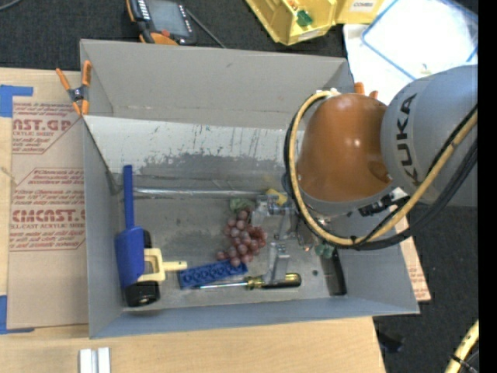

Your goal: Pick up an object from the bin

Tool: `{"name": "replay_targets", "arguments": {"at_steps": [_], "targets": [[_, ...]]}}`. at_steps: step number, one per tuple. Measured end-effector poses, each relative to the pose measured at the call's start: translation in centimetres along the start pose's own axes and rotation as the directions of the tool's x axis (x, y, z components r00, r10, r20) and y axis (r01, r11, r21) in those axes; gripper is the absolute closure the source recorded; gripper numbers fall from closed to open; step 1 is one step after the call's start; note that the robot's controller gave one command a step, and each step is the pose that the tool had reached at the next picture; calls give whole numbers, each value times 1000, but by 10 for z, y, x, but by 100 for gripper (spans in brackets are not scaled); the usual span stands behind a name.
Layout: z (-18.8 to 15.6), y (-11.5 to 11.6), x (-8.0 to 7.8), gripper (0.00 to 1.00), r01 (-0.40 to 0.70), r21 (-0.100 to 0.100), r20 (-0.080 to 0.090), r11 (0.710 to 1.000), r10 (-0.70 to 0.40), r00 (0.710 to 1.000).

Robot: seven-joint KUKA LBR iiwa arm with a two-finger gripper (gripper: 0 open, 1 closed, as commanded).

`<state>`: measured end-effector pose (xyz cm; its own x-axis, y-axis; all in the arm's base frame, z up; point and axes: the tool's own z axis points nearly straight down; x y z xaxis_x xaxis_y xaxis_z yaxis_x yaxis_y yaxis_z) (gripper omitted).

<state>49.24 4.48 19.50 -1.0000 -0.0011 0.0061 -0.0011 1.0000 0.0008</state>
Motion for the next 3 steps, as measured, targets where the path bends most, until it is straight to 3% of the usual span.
{"name": "replay_targets", "arguments": {"at_steps": [1,2,3], "targets": [[-3,0,-2,0,-1,0,7,1000,1,1000],[69,47,-9,0,-217,-3,7,976,217,976],[90,54,-2,0,-172,-2,7,985,172,985]]}}
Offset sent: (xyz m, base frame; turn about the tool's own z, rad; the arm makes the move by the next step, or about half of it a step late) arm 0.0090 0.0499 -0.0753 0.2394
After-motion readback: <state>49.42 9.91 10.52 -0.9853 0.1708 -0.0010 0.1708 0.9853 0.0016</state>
